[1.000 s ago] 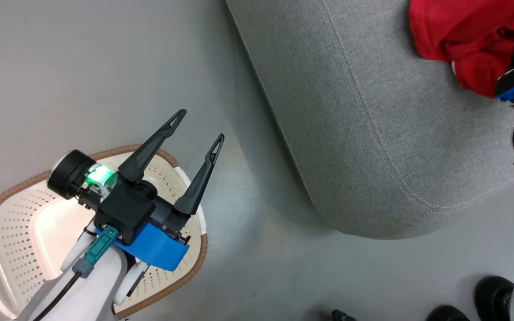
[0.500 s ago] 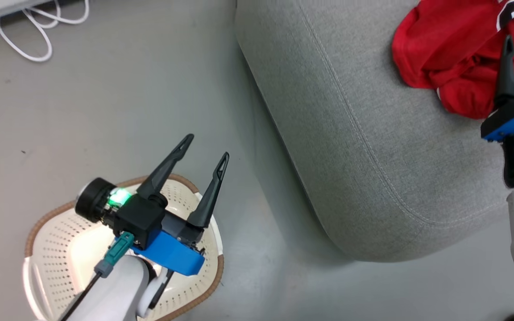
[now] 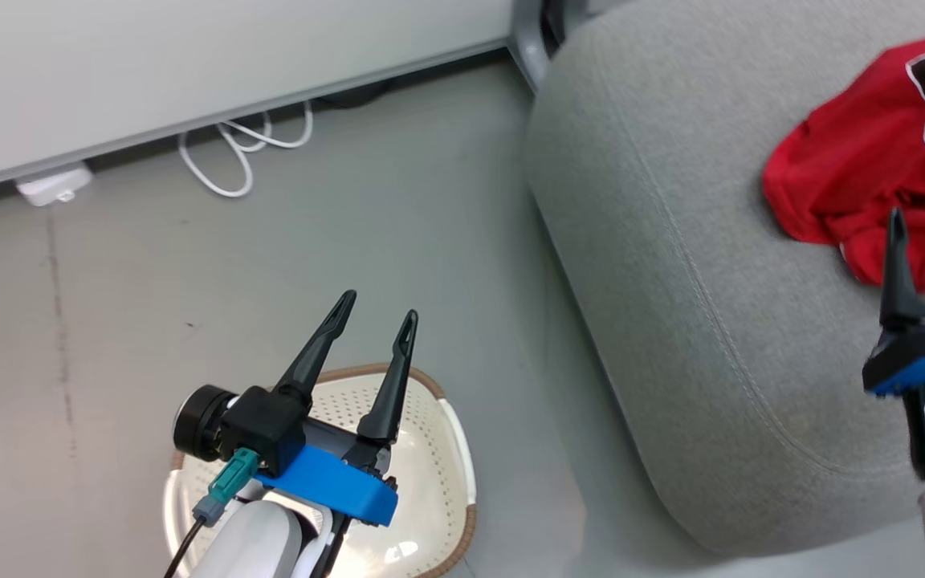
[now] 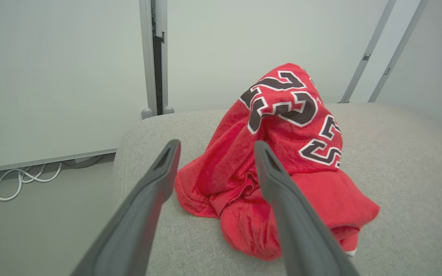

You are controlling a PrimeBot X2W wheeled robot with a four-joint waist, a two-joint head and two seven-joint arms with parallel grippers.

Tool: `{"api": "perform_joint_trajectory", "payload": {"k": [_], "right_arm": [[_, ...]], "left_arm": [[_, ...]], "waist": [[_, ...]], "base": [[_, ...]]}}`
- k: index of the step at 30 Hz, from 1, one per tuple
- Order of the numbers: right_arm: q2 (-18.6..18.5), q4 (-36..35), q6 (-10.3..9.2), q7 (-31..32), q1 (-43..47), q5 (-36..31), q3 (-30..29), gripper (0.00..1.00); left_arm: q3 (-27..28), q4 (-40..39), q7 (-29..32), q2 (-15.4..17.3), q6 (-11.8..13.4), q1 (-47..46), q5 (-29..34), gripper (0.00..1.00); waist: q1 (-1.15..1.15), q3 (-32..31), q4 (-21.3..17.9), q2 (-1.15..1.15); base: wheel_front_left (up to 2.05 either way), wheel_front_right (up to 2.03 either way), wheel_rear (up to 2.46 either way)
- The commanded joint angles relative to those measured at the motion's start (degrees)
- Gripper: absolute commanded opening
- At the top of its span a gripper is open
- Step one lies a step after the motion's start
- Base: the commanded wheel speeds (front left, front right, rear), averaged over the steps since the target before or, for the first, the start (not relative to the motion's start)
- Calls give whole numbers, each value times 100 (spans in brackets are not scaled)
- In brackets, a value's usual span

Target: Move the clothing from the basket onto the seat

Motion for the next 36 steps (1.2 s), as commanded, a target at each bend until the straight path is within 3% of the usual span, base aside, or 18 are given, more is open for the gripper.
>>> {"api": "perform_joint_trajectory", "payload": {"k": [1,11,21,28,36], "right_arm": [[65,-198,3,-17,348,52,-34,100],[593,-1486,3,280,1886,-15,-118,100],[907,-2527,3,521,2725,-85,79,100],[993,-2832,3,584,3118,-109,267,100],[1005,-2675,3,514,3248,165,408,100]], "left_arm": [[118,35,-25,-67,-24,121,64,100],[782,388,-26,-453,-142,504,128,100],[1373,762,-26,-573,-186,759,204,100],[1544,1006,-27,-602,-195,826,255,100],[1534,1190,-27,-556,-198,956,170,100]], "waist": [[1,-360,383,-1],[1,-895,1056,-1],[1,-1156,1424,-1],[1,-1376,1631,-1],[1,-1600,1810,-1]], "base": [[0,0,0],[0,0,0],[0,0,0],[0,0,0],[0,0,0]]}}
